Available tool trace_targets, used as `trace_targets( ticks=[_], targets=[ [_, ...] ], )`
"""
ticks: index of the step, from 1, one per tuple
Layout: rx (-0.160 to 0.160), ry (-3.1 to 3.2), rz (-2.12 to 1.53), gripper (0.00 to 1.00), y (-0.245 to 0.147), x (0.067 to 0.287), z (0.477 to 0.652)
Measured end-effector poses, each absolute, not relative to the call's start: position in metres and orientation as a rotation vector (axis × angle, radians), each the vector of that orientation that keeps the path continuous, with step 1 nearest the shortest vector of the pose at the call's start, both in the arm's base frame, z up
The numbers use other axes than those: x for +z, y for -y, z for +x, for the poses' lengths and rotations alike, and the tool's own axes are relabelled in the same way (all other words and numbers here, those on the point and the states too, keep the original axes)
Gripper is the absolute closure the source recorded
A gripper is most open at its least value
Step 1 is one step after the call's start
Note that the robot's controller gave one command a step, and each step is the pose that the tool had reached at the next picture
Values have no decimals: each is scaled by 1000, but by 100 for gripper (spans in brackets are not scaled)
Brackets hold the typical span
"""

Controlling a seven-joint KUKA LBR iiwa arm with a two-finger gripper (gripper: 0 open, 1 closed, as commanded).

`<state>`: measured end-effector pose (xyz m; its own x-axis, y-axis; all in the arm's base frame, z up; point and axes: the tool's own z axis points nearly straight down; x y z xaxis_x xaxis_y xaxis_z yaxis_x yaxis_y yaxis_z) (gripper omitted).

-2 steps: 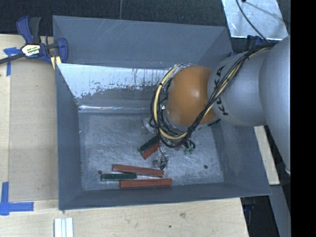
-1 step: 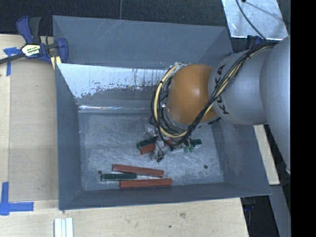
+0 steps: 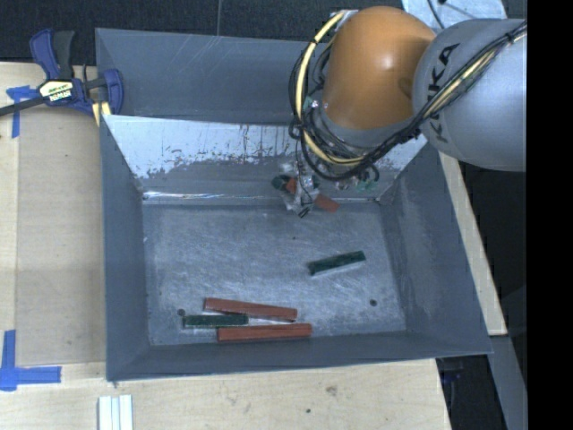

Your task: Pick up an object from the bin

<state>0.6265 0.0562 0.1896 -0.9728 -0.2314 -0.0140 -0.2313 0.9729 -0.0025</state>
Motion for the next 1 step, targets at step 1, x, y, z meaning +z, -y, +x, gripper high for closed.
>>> trace_targets(
  ticks=[1],
  targets=[
    [2,-3103,-409,100,-83,272,603]
  ],
)
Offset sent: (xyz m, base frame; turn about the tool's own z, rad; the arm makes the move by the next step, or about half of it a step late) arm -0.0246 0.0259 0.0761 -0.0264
